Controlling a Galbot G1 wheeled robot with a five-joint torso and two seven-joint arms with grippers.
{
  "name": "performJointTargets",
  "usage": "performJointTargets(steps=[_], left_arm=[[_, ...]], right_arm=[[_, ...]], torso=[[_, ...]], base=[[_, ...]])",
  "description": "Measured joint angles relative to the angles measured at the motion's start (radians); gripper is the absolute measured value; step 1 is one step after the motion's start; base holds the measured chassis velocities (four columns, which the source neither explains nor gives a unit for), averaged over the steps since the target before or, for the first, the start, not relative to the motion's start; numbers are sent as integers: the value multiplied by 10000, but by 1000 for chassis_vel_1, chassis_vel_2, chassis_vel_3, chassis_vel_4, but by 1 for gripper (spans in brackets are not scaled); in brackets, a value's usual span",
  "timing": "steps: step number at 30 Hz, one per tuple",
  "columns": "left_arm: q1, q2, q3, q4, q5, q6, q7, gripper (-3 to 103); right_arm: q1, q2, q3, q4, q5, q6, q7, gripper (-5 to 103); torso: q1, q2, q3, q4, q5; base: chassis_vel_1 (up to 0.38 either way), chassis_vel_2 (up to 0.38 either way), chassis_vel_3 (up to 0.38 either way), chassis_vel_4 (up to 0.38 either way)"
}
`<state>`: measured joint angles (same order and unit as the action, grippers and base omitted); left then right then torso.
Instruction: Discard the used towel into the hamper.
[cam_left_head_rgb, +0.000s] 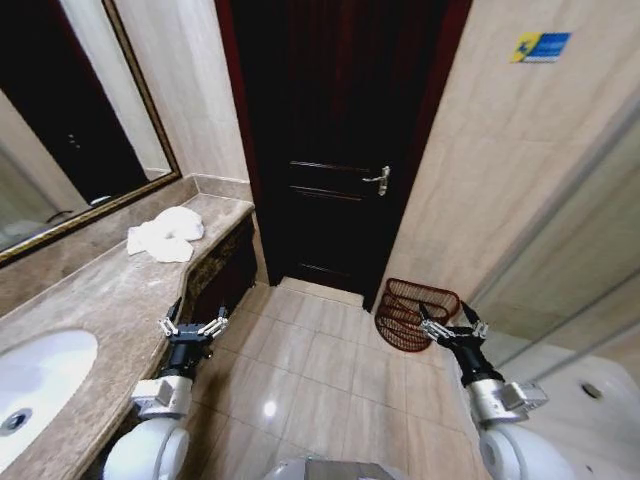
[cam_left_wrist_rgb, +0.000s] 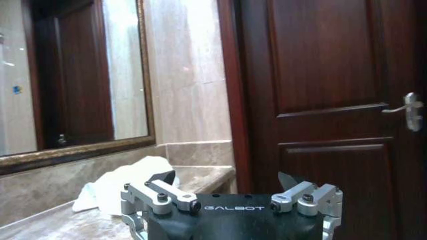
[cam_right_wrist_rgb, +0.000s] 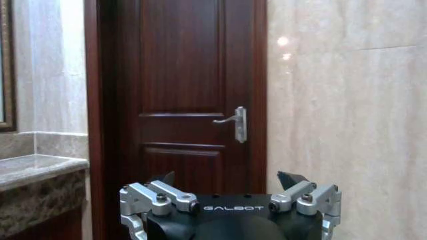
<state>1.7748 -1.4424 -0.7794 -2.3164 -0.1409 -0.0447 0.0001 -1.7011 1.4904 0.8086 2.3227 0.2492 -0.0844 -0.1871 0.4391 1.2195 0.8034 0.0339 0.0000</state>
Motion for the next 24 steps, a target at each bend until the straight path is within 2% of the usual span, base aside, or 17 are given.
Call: performJointTargets(steps=[24], left_arm=[[109, -89, -310, 266, -123, -298, 134, 100]], right_arm=[[171, 8, -24, -153, -106, -18, 47, 100]], torso=[[0, 0, 0, -1, -1]], base=[[-49, 165, 166, -43]])
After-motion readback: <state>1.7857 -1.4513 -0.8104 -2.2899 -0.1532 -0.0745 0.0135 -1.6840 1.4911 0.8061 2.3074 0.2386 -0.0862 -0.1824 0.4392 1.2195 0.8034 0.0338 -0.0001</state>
